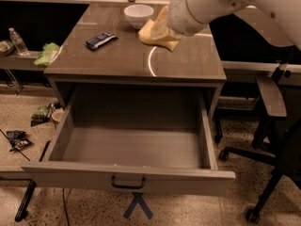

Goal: Pick sponge from top drawer and place on counter

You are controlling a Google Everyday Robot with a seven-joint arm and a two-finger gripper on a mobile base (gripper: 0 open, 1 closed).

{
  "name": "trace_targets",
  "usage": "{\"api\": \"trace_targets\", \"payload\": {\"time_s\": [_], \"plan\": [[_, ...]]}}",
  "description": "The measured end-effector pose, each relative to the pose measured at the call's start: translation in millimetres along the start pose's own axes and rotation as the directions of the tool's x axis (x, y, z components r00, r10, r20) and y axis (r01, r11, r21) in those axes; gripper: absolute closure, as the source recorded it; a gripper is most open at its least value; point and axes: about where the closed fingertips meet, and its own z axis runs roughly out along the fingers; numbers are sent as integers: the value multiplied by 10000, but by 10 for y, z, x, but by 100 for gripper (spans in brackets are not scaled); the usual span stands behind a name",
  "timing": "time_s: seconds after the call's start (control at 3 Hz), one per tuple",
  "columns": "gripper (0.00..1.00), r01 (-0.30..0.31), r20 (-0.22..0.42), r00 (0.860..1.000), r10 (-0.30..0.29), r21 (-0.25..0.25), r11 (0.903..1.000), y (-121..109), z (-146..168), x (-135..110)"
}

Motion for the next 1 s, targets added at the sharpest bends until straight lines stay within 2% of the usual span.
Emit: {"api": "trace_targets", "payload": {"time_s": [0.33,0.67,1.0], "plan": [[85,214,369,9991,-191,-625,9978,-259,643,78],[62,-11,569,9984,75,-1107,9939,-415,1178,240],[39,-361,602,9972,446,-1346,9902,-467,1473,379]]}}
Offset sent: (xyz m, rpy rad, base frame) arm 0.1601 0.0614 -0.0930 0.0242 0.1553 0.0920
